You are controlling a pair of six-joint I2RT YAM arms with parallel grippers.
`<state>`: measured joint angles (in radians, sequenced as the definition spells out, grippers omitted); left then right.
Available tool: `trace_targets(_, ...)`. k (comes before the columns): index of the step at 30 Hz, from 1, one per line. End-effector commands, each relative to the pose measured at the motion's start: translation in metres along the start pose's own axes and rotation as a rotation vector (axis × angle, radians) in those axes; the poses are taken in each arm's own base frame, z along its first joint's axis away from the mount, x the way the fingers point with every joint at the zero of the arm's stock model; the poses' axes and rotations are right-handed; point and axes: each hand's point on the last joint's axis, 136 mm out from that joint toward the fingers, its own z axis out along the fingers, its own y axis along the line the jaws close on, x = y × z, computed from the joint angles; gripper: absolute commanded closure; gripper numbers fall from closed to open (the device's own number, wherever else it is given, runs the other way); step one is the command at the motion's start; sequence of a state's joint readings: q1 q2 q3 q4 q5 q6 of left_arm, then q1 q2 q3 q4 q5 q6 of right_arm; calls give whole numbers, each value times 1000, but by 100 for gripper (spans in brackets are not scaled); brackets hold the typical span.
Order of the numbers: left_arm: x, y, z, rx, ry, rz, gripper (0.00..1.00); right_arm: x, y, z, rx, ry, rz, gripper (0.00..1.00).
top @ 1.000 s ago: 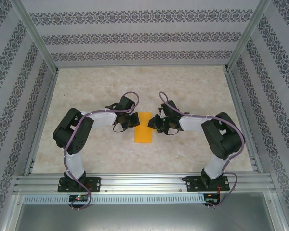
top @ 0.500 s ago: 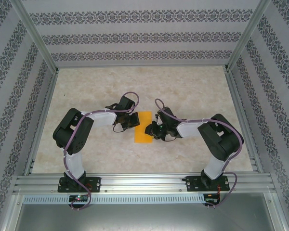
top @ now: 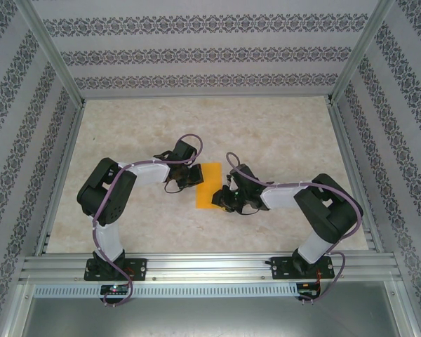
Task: Fold a paper plane with a square sheet of paper (pick it up from the middle)
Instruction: Fold the square sheet of paper in half at the center of the table.
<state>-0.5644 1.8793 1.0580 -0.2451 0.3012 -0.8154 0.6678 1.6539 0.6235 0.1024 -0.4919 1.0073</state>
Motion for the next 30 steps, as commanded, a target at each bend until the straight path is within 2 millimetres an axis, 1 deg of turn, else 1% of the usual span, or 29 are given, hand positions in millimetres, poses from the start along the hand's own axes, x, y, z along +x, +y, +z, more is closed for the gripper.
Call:
trace_targets(1,25,36,7,-135,70,-11,95,3,-11,6,29,0,23,77)
trace_targets(3,25,36,6,-138,71,-8,95,-7,7,-3,-10,-30,-3,77)
trace_targets(5,25,36,6,-138,74,-3,95,-26,31,-20,-66,-90,-30,77)
trace_targets(6,25,36,6,-139,73,-4,95,-37,38,-28,-85,-123,-35,77)
trace_targets(8,25,37,6,-141,75,-1,95,-64,47,-44,-98,-201,-44,76)
trace_targets(10,25,37,6,-140,74,1,95,-89,51,-50,-93,-242,-55,76)
trace_targets(12,26,37,6,-140,77,1,95,-112,51,-45,-91,-251,-43,77)
trace_targets(14,26,37,6,-139,80,1,94,-131,53,-36,-111,-237,-33,78)
trace_targets(17,26,35,5,-133,85,6,94,-154,48,-22,-109,-234,-11,79)
trace_targets(20,26,36,5,-138,85,10,94,-170,46,-11,-126,-230,8,79)
trace_targets(22,27,35,6,-134,87,10,94,-176,44,-3,-120,-221,10,79)
trace_targets(24,27,35,6,-133,88,10,94,-178,33,7,-83,-203,29,79)
trace_targets(26,26,35,6,-133,88,12,94,-175,17,19,-30,-168,59,79)
trace_targets(29,27,36,6,-137,89,14,94,-173,4,24,9,-169,81,80)
trace_targets(30,27,36,6,-138,89,15,94,-172,4,23,13,-171,83,79)
